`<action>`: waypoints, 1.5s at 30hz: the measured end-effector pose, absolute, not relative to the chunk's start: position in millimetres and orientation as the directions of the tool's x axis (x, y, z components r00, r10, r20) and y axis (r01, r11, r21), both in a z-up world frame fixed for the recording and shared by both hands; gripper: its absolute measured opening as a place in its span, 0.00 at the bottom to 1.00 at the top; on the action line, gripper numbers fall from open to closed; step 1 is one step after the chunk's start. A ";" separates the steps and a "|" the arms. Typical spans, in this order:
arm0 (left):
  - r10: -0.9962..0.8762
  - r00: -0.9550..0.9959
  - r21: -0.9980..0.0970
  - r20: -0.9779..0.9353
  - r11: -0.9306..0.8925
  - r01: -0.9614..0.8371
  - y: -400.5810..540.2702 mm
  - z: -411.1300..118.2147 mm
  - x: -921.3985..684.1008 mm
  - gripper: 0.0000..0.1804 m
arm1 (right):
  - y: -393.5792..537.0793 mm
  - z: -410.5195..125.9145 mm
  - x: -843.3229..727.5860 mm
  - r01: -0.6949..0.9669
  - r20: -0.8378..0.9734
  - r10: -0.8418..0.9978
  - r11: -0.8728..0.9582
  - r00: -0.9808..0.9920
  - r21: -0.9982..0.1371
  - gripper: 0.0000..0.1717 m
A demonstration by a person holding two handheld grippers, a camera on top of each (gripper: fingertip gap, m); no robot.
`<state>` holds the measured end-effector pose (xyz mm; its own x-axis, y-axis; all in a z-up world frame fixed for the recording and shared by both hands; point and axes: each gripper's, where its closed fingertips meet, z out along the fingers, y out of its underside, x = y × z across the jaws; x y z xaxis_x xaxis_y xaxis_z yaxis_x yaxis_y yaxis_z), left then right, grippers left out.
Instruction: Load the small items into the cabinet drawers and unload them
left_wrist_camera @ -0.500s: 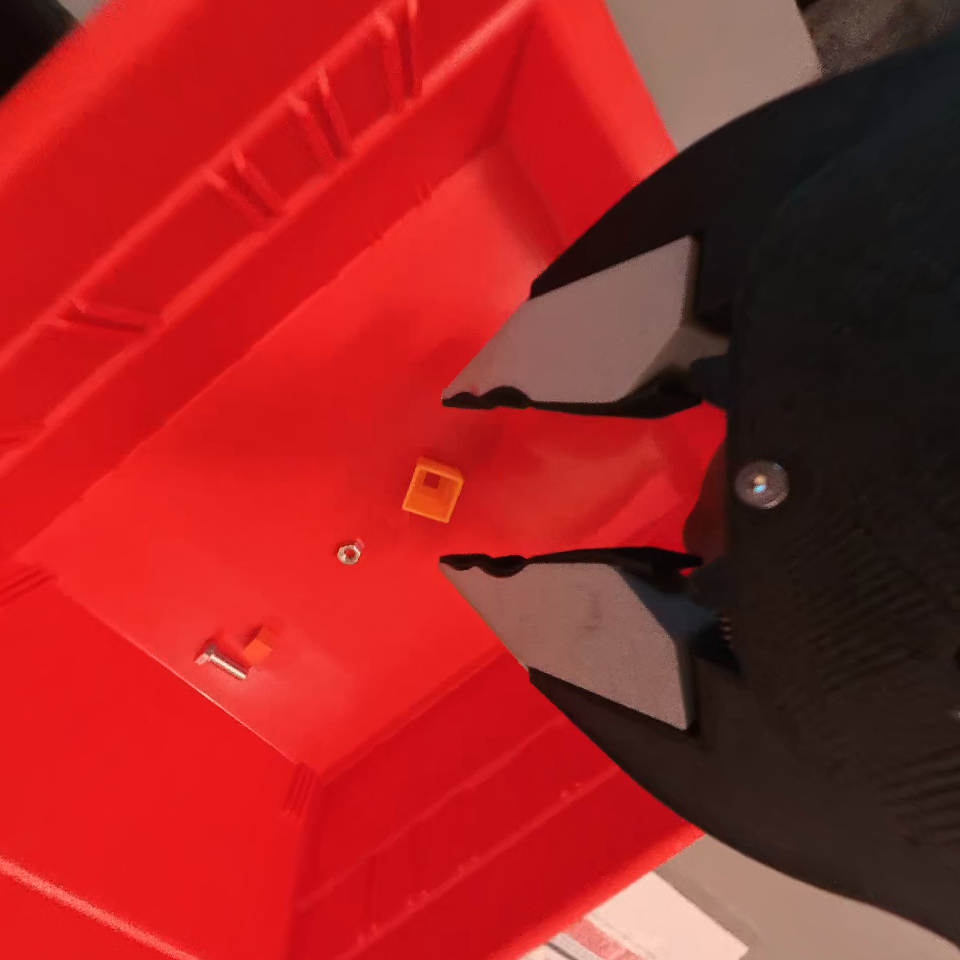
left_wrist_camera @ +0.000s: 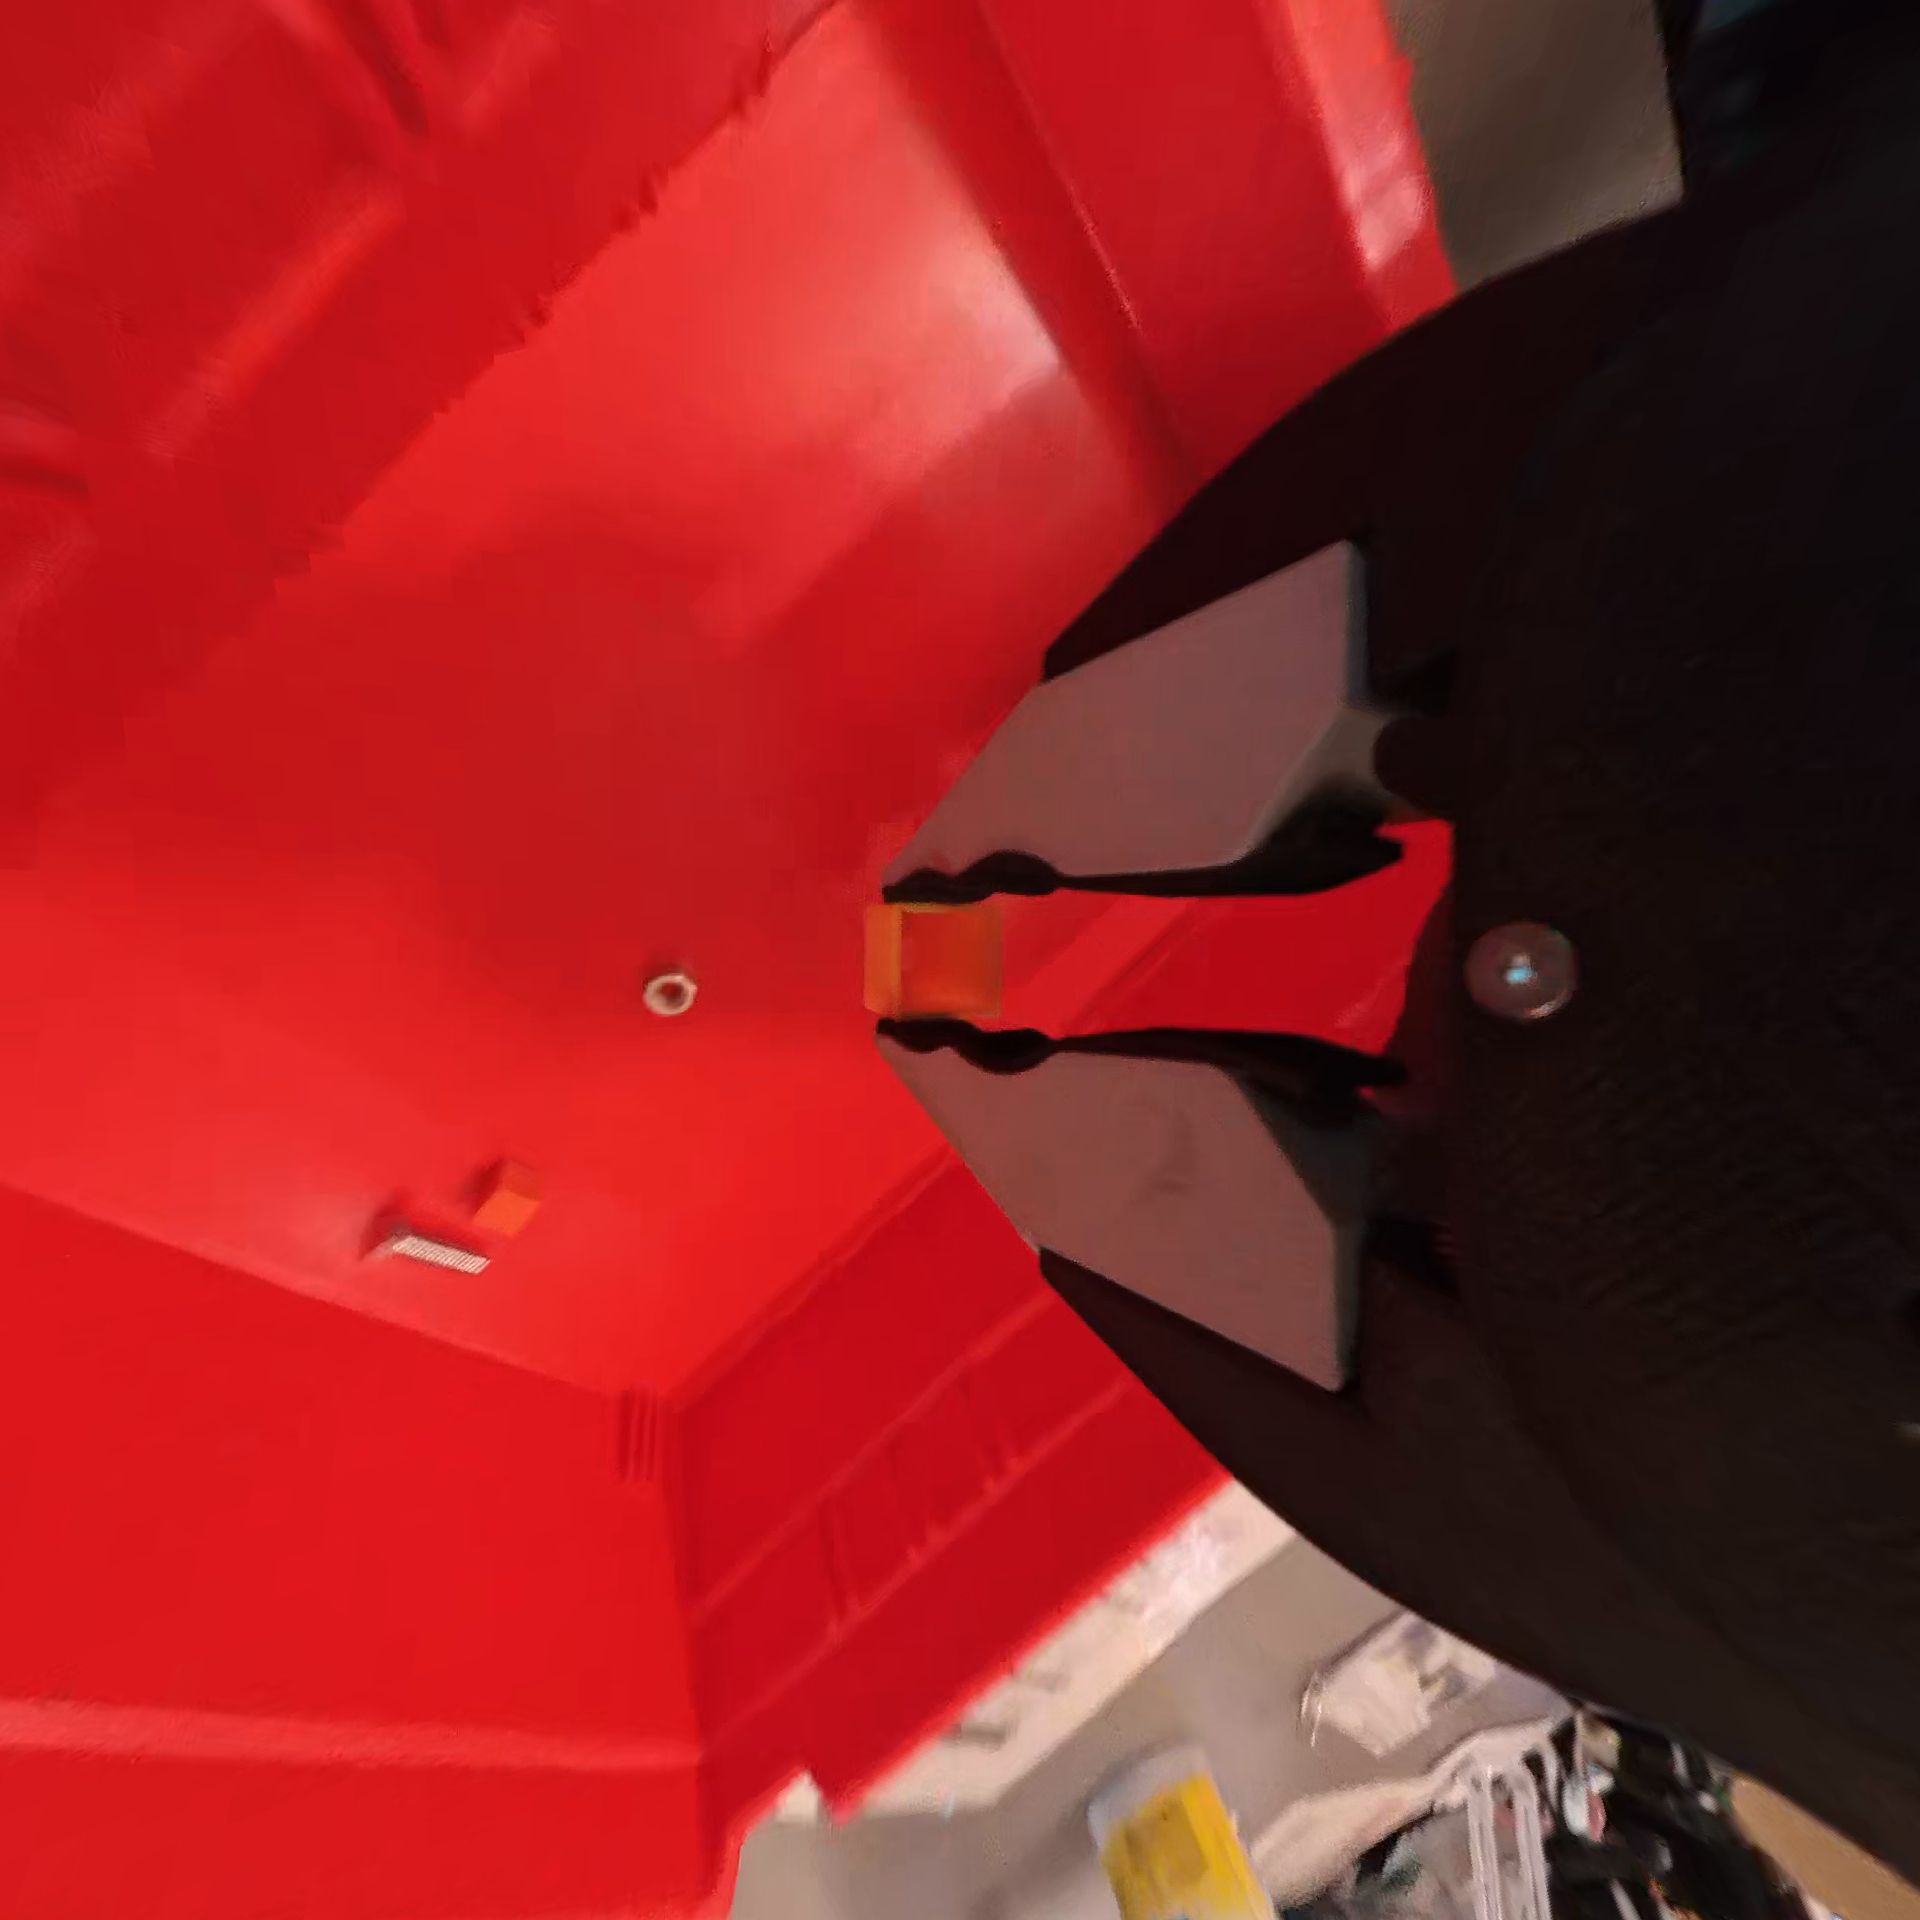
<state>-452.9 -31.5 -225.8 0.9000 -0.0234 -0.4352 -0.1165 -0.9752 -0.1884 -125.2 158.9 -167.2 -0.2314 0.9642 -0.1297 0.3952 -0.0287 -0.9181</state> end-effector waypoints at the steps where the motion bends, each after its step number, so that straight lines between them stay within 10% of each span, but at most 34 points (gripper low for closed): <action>1: -0.029 0.883 -0.222 -0.469 -0.964 -0.150 -25.7 -213.0 -446.0 0.11 | 155.9 -167.1 -125.3 0.391 -0.139 0.960 -0.034 -0.245 -0.920 0.15; 9: -0.114 0.720 -0.523 -0.684 -0.612 -0.594 55.3 -93.7 -311.9 0.11 | 204.1 -88.7 -164.1 0.040 -0.403 0.893 -0.404 -0.201 -0.914 0.19; 19: -0.164 0.683 -0.623 -0.712 -0.303 -0.721 117.8 -34.7 -196.2 0.11 | 248.6 -70.2 -204.0 -0.188 -0.640 0.739 -0.673 -0.212 -0.715 0.16; 36: -0.257 0.756 -0.688 -0.602 -0.314 -0.655 213.0 -22.0 -166.5 0.11 | 214.7 -67.8 -146.5 -0.197 -0.577 0.754 -0.646 -0.314 -0.738 0.02; 45: -0.287 0.864 -0.605 -0.414 -0.622 -0.497 252.5 -68.3 -172.0 0.19 | 209.8 -68.8 -140.9 -0.170 -0.526 0.801 -0.583 -0.287 -0.795 0.03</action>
<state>-172.0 252.5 -68.3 0.8639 -0.2874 -0.4136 -0.4967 -0.6224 -0.6050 -140.9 209.8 -68.8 -0.2869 0.8009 -0.5256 -0.1699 -0.5825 -0.7948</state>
